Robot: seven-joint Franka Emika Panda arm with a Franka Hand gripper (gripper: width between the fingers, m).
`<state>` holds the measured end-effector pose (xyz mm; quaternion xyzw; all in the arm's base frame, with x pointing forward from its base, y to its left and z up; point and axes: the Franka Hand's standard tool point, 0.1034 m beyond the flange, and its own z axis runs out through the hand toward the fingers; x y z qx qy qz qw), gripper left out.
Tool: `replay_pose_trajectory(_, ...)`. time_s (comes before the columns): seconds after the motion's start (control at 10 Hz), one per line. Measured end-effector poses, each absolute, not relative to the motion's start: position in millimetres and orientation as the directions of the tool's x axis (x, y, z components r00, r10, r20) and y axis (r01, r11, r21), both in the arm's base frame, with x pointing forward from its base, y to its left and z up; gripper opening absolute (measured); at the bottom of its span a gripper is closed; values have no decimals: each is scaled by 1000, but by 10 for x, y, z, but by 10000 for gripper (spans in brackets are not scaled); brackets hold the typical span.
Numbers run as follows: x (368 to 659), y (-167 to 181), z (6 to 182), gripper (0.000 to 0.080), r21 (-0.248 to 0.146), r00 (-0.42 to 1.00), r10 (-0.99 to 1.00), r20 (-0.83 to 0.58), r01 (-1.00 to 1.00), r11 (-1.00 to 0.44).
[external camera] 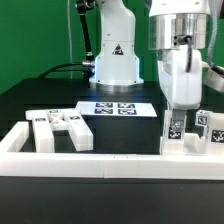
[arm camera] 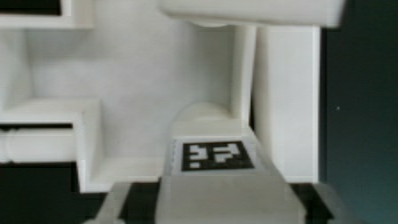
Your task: Assemble chair
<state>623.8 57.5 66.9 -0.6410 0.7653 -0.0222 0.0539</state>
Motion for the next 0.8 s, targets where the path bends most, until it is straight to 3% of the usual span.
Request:
replay_pose_trajectory(0.2,6208,546,658,291,-83,-291,-955,-60,-952,295)
replay_pose_trajectory(0.6,6174,512,657,294,-67,-373,-926,-53,-924,376)
replay_pose_trajectory(0.7,6175,514,654,328,-68,-360,-931,-53,-929,363)
replay_pose_trajectory(0.8,6175,518,654,463,-68,-356,-933,-53,-931,359)
